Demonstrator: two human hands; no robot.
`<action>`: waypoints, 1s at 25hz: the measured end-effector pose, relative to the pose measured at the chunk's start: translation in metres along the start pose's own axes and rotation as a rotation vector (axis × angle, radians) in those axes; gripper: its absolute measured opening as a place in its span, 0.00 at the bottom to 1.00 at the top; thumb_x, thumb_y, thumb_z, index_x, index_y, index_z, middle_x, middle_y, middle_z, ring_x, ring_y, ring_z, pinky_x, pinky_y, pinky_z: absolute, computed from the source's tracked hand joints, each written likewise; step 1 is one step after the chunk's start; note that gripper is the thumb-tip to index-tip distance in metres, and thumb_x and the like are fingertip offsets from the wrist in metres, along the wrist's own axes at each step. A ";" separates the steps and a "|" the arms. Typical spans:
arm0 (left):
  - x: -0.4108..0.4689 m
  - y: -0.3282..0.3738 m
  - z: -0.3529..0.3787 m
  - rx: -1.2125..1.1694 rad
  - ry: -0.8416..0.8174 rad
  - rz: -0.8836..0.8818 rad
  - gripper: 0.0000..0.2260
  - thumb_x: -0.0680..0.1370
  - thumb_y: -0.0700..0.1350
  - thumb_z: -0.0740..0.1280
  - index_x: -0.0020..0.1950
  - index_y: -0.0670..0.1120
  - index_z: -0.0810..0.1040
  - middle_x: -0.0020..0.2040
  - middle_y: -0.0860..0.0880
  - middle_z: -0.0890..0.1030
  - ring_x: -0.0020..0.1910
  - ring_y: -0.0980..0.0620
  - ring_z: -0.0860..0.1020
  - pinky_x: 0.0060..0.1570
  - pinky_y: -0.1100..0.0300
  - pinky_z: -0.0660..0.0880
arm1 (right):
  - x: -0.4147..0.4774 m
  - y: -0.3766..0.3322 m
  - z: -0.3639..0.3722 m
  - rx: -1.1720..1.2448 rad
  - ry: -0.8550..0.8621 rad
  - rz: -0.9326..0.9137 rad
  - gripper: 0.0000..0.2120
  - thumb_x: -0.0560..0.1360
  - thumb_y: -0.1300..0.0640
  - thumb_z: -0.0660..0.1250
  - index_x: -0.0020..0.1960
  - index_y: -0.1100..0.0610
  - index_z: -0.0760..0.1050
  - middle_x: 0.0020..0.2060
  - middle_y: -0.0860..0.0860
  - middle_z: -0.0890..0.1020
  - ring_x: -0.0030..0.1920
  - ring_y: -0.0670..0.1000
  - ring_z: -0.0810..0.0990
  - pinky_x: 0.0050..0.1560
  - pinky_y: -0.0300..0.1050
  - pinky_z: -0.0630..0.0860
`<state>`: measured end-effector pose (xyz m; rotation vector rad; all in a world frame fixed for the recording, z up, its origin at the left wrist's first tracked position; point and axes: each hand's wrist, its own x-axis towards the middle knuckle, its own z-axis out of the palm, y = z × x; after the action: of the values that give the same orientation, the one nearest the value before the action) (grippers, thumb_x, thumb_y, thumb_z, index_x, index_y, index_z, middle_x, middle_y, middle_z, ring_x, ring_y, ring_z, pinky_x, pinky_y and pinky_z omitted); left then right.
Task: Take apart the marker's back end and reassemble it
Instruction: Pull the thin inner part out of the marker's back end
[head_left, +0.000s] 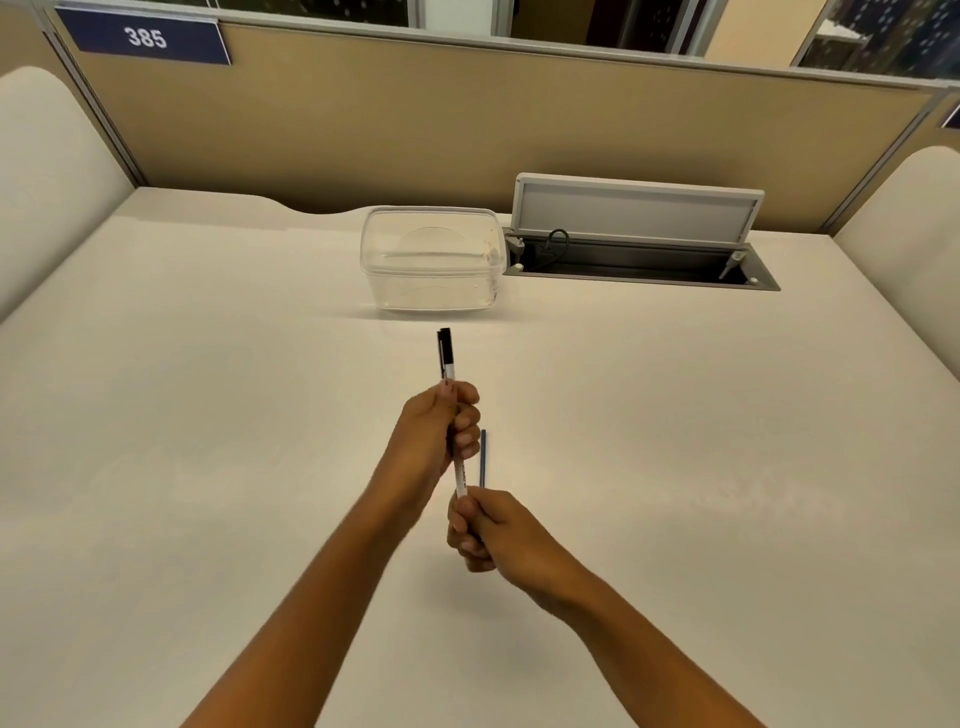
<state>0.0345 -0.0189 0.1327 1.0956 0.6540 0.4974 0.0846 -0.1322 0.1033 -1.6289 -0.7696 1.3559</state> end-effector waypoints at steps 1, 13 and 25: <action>-0.001 0.002 -0.007 0.028 -0.148 -0.056 0.15 0.83 0.44 0.51 0.43 0.43 0.73 0.28 0.53 0.71 0.29 0.54 0.70 0.32 0.65 0.71 | -0.003 -0.001 -0.007 0.082 -0.070 -0.008 0.18 0.82 0.60 0.48 0.35 0.55 0.66 0.28 0.50 0.68 0.28 0.44 0.66 0.30 0.37 0.63; -0.024 -0.019 0.044 0.236 0.455 0.113 0.14 0.79 0.35 0.50 0.36 0.46 0.67 0.31 0.50 0.72 0.31 0.52 0.73 0.31 0.64 0.71 | 0.016 -0.002 0.012 -0.299 0.504 -0.203 0.09 0.74 0.62 0.59 0.40 0.55 0.76 0.33 0.53 0.80 0.32 0.47 0.73 0.40 0.37 0.76; -0.014 0.029 -0.008 -0.206 -0.552 -0.240 0.16 0.78 0.35 0.50 0.33 0.48 0.66 0.26 0.54 0.66 0.27 0.56 0.70 0.36 0.65 0.69 | -0.007 -0.030 -0.027 0.653 -0.623 -0.031 0.13 0.80 0.57 0.52 0.40 0.56 0.70 0.33 0.48 0.74 0.29 0.43 0.67 0.25 0.34 0.60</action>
<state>0.0171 -0.0118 0.1606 0.8886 0.2345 0.0415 0.1113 -0.1313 0.1350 -0.6844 -0.5902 1.8710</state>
